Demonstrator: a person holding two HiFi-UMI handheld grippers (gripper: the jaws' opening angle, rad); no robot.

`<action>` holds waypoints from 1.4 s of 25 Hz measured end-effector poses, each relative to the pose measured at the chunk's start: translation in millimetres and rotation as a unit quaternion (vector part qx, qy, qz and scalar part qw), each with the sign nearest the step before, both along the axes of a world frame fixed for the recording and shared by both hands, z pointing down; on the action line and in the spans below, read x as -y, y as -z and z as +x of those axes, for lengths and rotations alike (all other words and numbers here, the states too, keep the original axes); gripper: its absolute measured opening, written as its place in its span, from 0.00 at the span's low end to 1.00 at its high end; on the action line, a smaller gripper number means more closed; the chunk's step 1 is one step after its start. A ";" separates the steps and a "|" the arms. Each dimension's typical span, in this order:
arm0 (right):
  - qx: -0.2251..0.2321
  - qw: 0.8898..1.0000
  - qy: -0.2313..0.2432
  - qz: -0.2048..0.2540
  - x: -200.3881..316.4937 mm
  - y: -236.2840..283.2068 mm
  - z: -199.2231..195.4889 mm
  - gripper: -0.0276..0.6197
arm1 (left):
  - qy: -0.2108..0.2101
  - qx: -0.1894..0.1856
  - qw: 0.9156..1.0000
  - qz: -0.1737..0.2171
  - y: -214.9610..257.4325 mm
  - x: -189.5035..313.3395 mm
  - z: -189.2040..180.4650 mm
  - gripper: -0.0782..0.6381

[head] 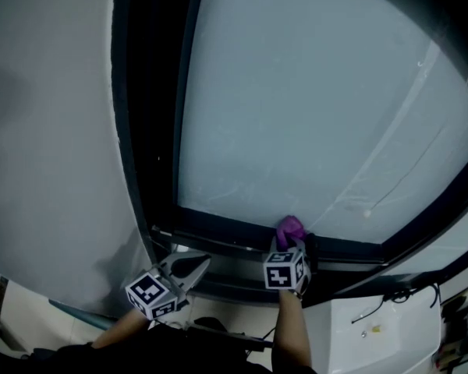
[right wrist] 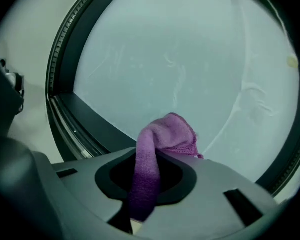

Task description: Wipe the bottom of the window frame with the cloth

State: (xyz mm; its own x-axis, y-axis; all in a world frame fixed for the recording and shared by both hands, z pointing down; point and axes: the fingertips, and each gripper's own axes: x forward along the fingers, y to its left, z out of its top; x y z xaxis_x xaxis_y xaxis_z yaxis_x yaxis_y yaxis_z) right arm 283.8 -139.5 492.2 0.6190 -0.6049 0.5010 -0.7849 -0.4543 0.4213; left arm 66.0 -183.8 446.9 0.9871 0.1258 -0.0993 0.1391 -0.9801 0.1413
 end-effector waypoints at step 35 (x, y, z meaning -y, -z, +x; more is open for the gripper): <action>0.102 0.975 0.194 -0.034 52.8 -2.6 -64.5 0.17 | 0.094 0.010 0.995 0.026 1.1 18.2 -11.4 0.11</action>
State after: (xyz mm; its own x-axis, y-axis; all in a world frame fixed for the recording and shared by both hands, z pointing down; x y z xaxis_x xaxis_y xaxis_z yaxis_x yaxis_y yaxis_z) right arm 219.3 -192.3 494.8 0.2328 -0.7352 0.6366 -0.9630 -0.0829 0.2564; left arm 54.6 -202.1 445.8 0.9953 -0.0578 -0.0772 -0.0507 -0.9945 0.0916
